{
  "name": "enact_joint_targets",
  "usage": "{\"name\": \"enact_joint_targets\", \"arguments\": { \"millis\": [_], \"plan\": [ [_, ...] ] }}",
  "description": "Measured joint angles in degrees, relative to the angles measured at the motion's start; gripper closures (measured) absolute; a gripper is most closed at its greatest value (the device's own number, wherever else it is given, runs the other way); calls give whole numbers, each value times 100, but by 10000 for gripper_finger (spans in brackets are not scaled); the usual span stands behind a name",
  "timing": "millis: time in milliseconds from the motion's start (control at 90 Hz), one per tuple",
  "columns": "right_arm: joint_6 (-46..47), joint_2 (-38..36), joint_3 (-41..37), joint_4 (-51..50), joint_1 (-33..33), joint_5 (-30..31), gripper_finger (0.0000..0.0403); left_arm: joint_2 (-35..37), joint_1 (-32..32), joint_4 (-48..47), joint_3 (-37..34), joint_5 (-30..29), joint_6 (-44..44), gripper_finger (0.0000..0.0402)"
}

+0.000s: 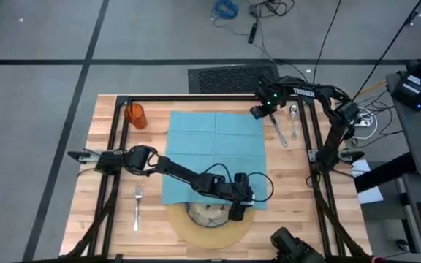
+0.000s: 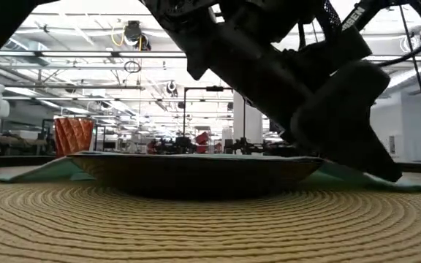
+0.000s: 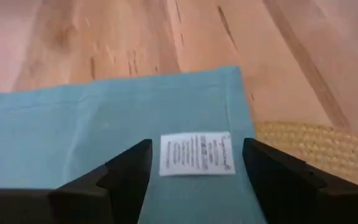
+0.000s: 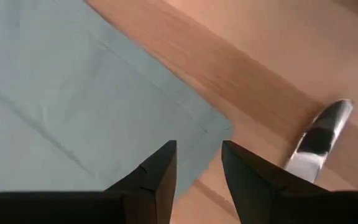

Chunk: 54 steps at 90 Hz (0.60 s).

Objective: Set table place
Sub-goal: Fold the blue napkin

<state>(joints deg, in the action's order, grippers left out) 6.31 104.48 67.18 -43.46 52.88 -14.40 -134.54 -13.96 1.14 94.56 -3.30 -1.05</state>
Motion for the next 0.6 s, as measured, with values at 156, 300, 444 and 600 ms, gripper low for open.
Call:
{"name": "enact_joint_targets", "arguments": {
  "millis": [156,300,444,600],
  "plan": [
    [0,267,0,-2,-7,-99,284,0,-56,-126,0,161,76,164],
    [-15,443,16,-1,-11,-107,285,0,-79,-180,0,159,132,171],
    [-55,480,20,-2,-7,-115,294,0,-79,-196,0,159,203,198],
    [-89,487,17,-4,-7,-105,308,0,-81,-202,0,159,228,225]
  ]
}}
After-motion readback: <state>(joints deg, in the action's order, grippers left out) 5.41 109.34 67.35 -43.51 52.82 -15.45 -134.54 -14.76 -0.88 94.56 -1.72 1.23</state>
